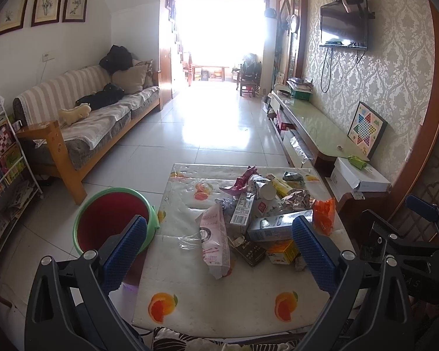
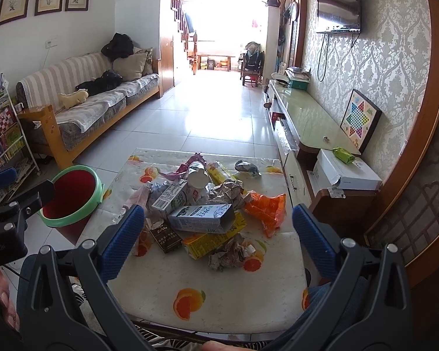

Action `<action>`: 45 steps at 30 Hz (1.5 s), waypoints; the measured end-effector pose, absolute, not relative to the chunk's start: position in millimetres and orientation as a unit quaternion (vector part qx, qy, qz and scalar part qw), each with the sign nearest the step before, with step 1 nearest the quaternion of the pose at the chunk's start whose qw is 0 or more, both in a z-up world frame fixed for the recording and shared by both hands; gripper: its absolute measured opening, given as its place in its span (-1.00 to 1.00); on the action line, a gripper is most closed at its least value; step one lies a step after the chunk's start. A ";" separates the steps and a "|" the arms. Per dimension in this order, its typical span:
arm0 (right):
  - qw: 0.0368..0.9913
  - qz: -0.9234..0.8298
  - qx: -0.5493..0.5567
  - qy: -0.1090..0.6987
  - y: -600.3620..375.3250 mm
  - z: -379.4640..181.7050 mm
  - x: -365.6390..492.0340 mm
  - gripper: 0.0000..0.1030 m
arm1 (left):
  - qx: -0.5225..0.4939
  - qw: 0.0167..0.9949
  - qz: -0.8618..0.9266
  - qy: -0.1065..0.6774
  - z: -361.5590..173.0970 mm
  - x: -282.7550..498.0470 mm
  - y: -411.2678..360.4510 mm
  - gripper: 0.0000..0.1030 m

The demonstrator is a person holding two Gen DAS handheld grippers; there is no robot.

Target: Collect trash

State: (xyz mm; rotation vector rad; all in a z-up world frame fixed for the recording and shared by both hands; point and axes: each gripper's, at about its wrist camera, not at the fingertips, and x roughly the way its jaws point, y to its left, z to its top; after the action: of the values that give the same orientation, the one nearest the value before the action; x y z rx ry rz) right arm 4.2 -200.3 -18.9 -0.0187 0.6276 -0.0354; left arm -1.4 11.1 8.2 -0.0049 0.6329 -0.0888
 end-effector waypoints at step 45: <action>0.846 0.011 0.092 0.525 -271.4 -232.2 125.7 0.75 | -0.001 0.839 -0.047 0.541 -201.5 180.7 7.2 0.82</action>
State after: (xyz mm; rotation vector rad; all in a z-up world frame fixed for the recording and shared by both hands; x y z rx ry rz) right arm 125.7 -271.4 -232.2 0.1951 1.1067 0.0227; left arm 180.7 7.2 -201.5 -0.0021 1.1449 -0.0989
